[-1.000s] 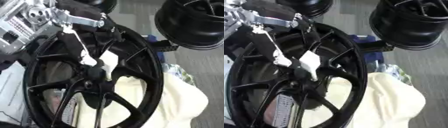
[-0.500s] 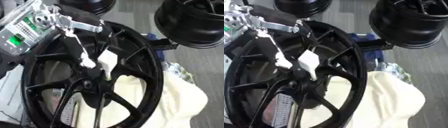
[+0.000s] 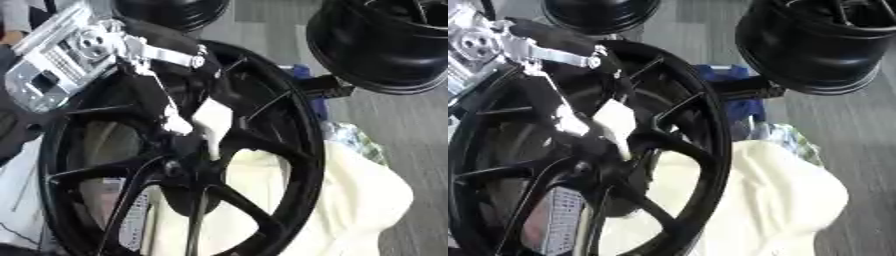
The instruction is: Pull the pin out of the wheel hub.
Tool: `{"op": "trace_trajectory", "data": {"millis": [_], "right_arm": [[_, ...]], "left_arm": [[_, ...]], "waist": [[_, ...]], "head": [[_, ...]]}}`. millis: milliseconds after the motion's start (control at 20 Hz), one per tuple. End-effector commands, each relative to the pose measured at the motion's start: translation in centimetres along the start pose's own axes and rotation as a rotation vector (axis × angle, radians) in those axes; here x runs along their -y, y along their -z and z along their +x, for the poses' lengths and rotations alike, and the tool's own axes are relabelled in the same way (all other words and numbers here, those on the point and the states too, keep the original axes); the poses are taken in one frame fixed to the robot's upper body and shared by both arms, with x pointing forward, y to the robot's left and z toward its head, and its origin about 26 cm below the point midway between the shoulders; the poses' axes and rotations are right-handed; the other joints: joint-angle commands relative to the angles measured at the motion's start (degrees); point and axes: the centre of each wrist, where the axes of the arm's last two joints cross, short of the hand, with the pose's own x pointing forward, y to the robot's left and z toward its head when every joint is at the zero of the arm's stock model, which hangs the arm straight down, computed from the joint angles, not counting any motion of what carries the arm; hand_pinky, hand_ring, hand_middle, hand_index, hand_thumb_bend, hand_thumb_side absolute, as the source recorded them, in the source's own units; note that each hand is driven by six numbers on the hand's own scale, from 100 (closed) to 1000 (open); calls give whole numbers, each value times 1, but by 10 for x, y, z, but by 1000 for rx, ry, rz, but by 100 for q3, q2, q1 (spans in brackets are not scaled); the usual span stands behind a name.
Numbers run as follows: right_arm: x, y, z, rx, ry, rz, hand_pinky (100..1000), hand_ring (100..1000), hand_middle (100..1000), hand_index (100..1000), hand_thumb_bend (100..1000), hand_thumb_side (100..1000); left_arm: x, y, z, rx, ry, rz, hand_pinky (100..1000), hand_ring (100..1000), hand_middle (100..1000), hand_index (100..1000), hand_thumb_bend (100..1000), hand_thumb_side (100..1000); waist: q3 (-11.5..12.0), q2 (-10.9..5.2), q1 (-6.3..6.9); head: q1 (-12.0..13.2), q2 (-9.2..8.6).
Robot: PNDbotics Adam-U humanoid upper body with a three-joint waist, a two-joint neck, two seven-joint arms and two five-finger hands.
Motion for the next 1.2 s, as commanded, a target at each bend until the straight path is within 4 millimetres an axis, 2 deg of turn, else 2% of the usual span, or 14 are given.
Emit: {"op": "trace_trajectory", "data": {"millis": [50,600,950,1200], "right_arm": [[4,7,9,-20,-37,-100,448,621,678,844,322,316],[5,8,8,-21,-28,-109,448,620,676,842,320,316],[6,8,7,-26,-26,-113,447,619,675,841,320,315],[6,8,7,-31,-26,-114,446,618,675,841,320,317]], "left_arm": [[-3,-2,-1,0,14,1,827,770,673,834,375,417],[5,8,-6,27,-9,-26,816,754,659,823,335,398],[3,8,-2,47,-32,-18,786,687,559,763,259,364],[1,7,-1,51,-56,-10,751,614,468,699,140,291]], "waist": [[-23,-87,3],[-44,-74,-4],[-33,-75,-9],[-15,-80,-23]], "head": [[-9,17],[5,40],[8,42],[6,40]]}}
